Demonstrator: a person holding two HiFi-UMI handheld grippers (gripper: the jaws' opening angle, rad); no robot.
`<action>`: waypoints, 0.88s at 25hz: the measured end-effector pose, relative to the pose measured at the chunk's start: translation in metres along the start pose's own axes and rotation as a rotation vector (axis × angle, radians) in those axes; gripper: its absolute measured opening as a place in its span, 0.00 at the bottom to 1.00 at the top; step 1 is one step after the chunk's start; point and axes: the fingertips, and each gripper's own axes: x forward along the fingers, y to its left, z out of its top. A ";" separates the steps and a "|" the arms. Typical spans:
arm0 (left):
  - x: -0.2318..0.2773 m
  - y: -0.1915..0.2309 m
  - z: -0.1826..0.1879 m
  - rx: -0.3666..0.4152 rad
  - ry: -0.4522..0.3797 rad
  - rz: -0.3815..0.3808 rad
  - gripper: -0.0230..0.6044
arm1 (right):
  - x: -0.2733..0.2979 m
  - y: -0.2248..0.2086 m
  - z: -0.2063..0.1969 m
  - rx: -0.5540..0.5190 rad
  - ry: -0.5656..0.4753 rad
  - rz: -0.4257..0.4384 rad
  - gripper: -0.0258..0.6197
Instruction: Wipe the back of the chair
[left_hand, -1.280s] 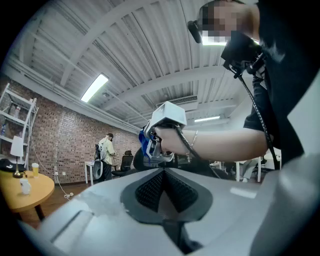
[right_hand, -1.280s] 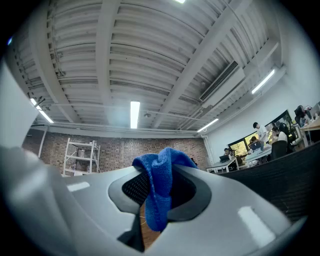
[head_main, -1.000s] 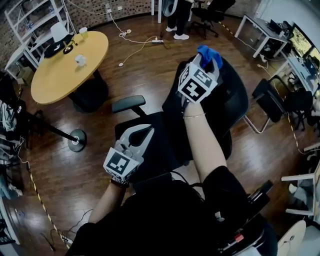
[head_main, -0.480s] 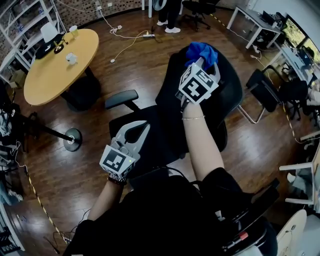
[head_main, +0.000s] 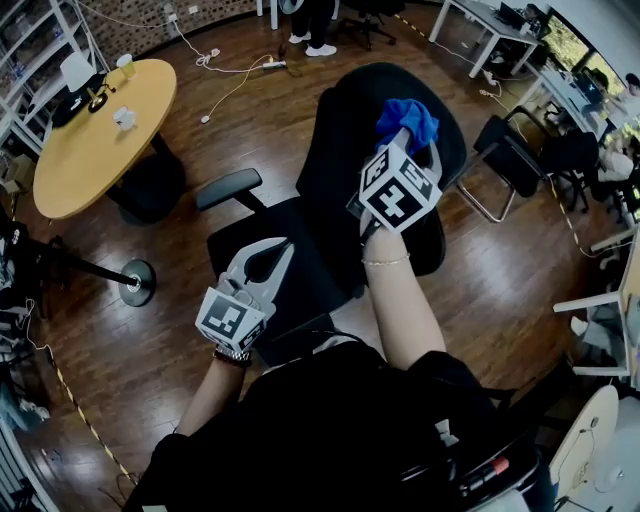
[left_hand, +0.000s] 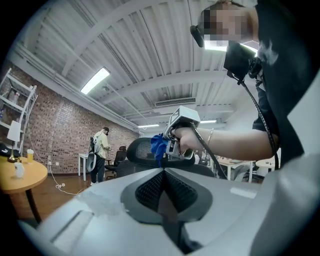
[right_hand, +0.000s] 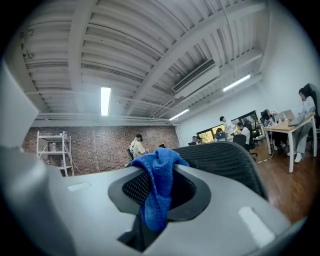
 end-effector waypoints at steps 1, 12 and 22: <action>-0.001 0.000 0.000 -0.009 -0.004 -0.005 0.04 | -0.006 0.001 0.001 -0.003 0.000 0.010 0.15; -0.008 -0.005 -0.004 -0.014 0.011 -0.017 0.04 | -0.077 -0.017 0.008 -0.031 -0.041 0.094 0.15; -0.016 0.030 0.011 -0.003 -0.021 -0.005 0.04 | -0.063 0.057 0.006 -0.047 -0.125 0.306 0.15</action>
